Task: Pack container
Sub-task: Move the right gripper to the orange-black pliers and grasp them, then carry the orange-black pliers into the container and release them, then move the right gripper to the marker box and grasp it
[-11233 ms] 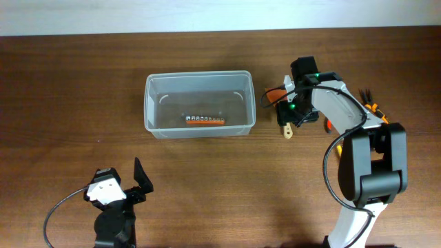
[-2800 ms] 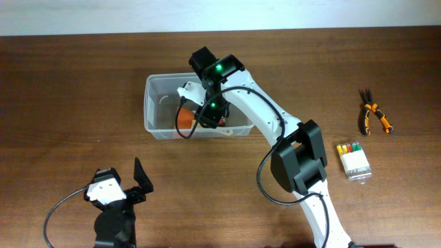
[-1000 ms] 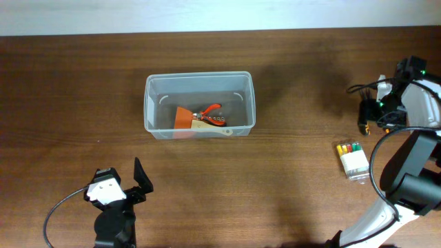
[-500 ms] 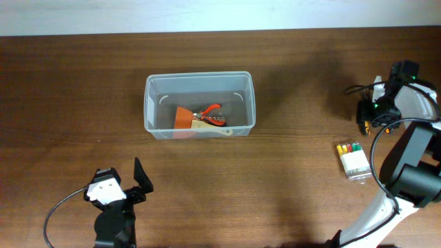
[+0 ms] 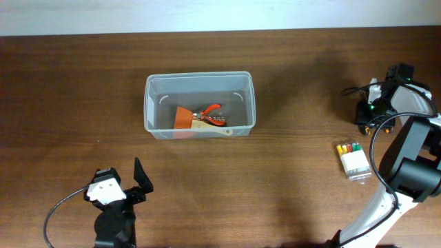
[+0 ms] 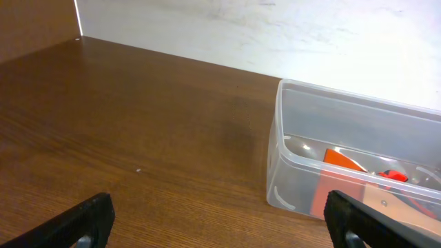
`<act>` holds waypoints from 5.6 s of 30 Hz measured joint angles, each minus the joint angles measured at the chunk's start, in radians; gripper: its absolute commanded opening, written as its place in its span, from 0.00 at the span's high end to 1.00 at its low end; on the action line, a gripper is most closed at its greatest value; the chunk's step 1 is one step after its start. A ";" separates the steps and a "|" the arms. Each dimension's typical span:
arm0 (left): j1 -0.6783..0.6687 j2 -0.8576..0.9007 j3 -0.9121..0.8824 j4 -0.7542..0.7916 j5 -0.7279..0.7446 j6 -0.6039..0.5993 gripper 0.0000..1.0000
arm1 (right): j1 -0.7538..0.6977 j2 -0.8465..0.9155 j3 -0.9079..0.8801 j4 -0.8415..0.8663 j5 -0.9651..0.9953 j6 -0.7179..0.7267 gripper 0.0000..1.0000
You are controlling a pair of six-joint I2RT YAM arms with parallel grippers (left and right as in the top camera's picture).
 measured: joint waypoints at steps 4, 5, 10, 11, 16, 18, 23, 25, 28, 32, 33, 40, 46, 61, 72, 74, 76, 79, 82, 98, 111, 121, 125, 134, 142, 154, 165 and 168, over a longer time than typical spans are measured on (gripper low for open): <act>0.000 0.000 0.000 0.000 0.000 0.000 0.01 | 0.003 0.001 0.002 -0.004 -0.008 0.004 0.95; 0.000 0.000 0.000 0.000 0.000 0.000 0.01 | 0.003 0.001 0.004 -0.007 -0.008 0.004 0.96; 0.000 0.000 0.000 0.000 0.000 0.000 0.01 | 0.006 0.008 0.021 -0.034 -0.012 0.004 0.96; 0.000 0.000 0.000 0.000 0.000 0.000 0.01 | 0.008 0.013 0.032 -0.048 -0.011 0.005 0.96; 0.000 0.000 0.000 0.000 0.000 0.000 0.01 | 0.025 0.048 0.163 -0.217 -0.024 0.016 0.96; 0.000 0.000 0.000 0.000 0.000 0.000 0.01 | 0.041 0.061 0.256 -0.271 -0.030 0.019 0.96; 0.000 0.000 0.000 0.000 0.000 0.000 0.01 | 0.120 0.068 0.570 -0.412 -0.031 0.023 0.96; 0.000 0.000 0.000 0.000 0.000 0.000 0.01 | 0.180 0.068 0.704 -0.456 -0.036 0.019 0.96; 0.000 0.000 0.000 0.000 0.000 0.000 0.01 | 0.274 0.065 0.834 -0.534 -0.047 0.000 0.96; 0.000 0.000 0.000 0.000 0.000 0.000 0.01 | 0.467 0.064 0.963 -0.615 -0.057 -0.037 0.96; 0.000 0.000 0.000 0.000 0.000 0.000 0.01 | 0.508 0.064 0.973 -0.625 -0.058 -0.045 0.96; 0.000 0.000 0.000 0.000 0.000 0.000 0.01 | 0.845 0.065 0.980 -0.657 -0.068 -0.101 0.96; 0.000 0.000 0.000 0.000 0.000 0.000 0.01 | 1.020 0.065 0.959 -0.658 -0.068 -0.193 0.96; 0.000 0.000 0.000 0.000 0.000 0.000 0.01 | 1.035 0.068 0.471 -0.284 -0.064 -0.273 0.96; 0.000 0.000 0.000 0.000 0.000 0.000 0.01 | 1.033 0.069 0.412 -0.211 -0.064 -0.279 0.37; 0.000 0.000 0.000 0.000 0.000 0.000 0.01 | 1.033 0.069 0.412 -0.218 -0.064 -0.266 0.34; 0.000 0.000 0.000 0.000 0.000 0.000 0.01 | 1.032 0.069 0.416 -0.240 -0.064 -0.238 0.34; 0.000 0.000 0.000 0.000 0.000 0.000 0.01 | 1.019 0.063 0.483 -0.347 -0.036 -0.130 0.28; 0.000 0.000 0.000 0.000 0.000 0.000 0.01 | 0.976 0.030 0.611 -0.484 -0.003 -0.023 0.07; 0.000 0.000 0.000 0.000 0.000 0.000 0.01 | 0.555 -0.422 0.799 -0.854 0.138 0.180 0.01; 0.000 0.000 0.000 0.000 0.000 0.000 0.01 | 0.328 -0.751 -0.060 -0.526 0.207 0.229 0.02; 0.000 0.000 0.000 0.000 0.000 0.000 0.01 | 0.190 -0.681 -0.317 -0.322 0.201 0.103 0.01; 0.000 0.000 0.000 0.000 0.000 0.000 0.01 | 0.109 -0.591 -0.317 -0.299 0.149 0.069 0.01; 0.000 0.000 0.000 0.000 0.000 0.000 0.01 | 0.072 -0.362 -0.318 -0.217 0.097 0.023 0.01; 0.000 0.000 0.000 0.000 0.000 0.000 0.01 | 0.072 -0.318 -0.319 -0.157 0.093 0.015 0.01; 0.000 0.000 0.000 0.000 0.000 0.000 0.01 | 0.072 -0.208 -0.319 -0.146 0.098 0.014 0.06; 0.000 0.000 0.000 0.000 0.000 0.000 0.01 | 0.072 -0.206 -0.318 -0.148 0.109 0.026 0.29; 0.000 0.000 0.000 0.000 0.000 0.000 0.01 | 0.072 -0.206 -0.318 -0.146 0.121 0.042 0.38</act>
